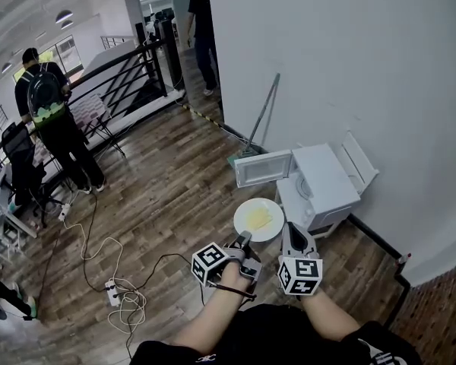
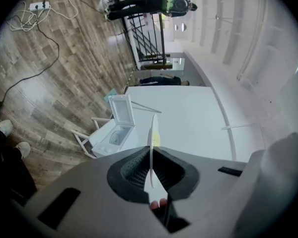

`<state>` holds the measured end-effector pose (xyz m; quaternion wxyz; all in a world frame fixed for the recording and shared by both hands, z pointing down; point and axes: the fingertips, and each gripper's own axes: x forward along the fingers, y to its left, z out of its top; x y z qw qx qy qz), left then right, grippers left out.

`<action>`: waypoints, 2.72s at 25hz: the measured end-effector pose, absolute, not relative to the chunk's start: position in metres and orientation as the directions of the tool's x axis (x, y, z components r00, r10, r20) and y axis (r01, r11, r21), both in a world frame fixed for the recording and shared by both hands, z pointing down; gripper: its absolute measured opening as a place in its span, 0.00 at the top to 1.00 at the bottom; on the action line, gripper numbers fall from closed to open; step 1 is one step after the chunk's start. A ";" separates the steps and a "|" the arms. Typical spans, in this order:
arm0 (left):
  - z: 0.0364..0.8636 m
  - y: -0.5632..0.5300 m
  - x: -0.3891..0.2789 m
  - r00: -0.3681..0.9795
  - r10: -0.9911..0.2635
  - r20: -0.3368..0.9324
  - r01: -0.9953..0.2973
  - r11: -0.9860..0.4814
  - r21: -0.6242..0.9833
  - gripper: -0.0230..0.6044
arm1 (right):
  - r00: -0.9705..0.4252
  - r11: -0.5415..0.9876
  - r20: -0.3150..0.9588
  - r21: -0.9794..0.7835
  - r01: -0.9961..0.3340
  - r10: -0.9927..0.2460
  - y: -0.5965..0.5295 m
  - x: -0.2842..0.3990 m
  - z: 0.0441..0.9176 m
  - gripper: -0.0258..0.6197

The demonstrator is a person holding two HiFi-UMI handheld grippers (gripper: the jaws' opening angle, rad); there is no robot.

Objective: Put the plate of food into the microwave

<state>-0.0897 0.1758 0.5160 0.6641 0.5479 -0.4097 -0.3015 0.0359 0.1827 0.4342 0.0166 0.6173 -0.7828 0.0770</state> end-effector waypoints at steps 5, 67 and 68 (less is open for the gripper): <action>0.523 0.181 -0.115 0.497 -0.839 0.221 -0.035 0.235 0.971 0.94 | -0.205 0.192 0.142 -0.098 -0.976 -0.968 0.187 0.012 0.437 0.95; 0.547 -0.313 0.005 0.846 -0.456 0.277 -0.208 0.197 0.958 0.94 | 0.388 -0.418 0.173 -0.198 -0.887 -0.905 -0.216 0.130 0.462 0.94; 0.546 -0.315 0.012 0.863 -0.429 0.266 -0.202 0.190 0.961 0.94 | 0.426 -0.457 0.180 -0.201 -0.867 -0.887 -0.210 0.134 0.464 0.93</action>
